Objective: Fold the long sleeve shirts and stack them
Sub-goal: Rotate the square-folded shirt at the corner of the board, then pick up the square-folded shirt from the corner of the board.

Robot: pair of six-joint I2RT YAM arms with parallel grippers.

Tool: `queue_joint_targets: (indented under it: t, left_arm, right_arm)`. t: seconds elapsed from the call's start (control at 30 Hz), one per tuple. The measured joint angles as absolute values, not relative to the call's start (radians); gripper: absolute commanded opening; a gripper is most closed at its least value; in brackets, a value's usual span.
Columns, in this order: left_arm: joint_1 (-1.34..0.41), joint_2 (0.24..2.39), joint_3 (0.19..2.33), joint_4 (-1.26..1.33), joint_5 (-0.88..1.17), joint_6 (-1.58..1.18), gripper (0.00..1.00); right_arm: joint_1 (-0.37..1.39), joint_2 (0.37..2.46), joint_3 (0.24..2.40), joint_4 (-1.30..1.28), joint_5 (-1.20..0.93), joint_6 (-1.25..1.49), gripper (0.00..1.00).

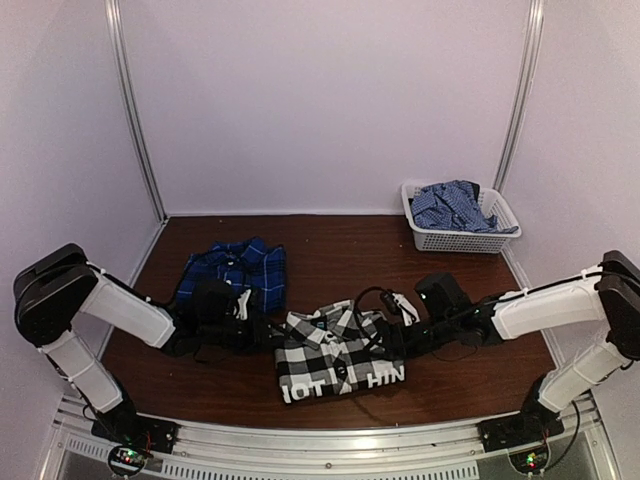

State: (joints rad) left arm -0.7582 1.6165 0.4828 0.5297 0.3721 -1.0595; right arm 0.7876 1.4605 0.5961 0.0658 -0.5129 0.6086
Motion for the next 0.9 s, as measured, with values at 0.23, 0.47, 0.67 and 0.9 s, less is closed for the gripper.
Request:
queue_joint_targets:
  t: [0.23, 0.47, 0.67, 0.9]
  left_arm:
    - [-0.686, 1.599, 0.593, 0.418, 0.353, -0.903, 0.69]
    - [-0.705, 1.536, 0.561, 0.366, 0.359, -0.866, 0.73]
    - [-0.788, 1.538, 0.490, 0.369, 0.367, -0.911, 0.72]
    - [-0.812, 1.550, 0.429, 0.457, 0.381, -0.986, 0.58]
  right_arm:
    - [0.840, 1.314, 0.549, 0.058, -0.391, 0.705, 0.87]
    - [0.779, 1.315, 0.549, 0.038, -0.305, 0.714, 0.87]
    - [0.770, 1.438, 0.549, 0.049, -0.318, 0.715, 0.81]
    - [0.767, 1.470, 0.523, 0.151, -0.362, 0.740, 0.73]
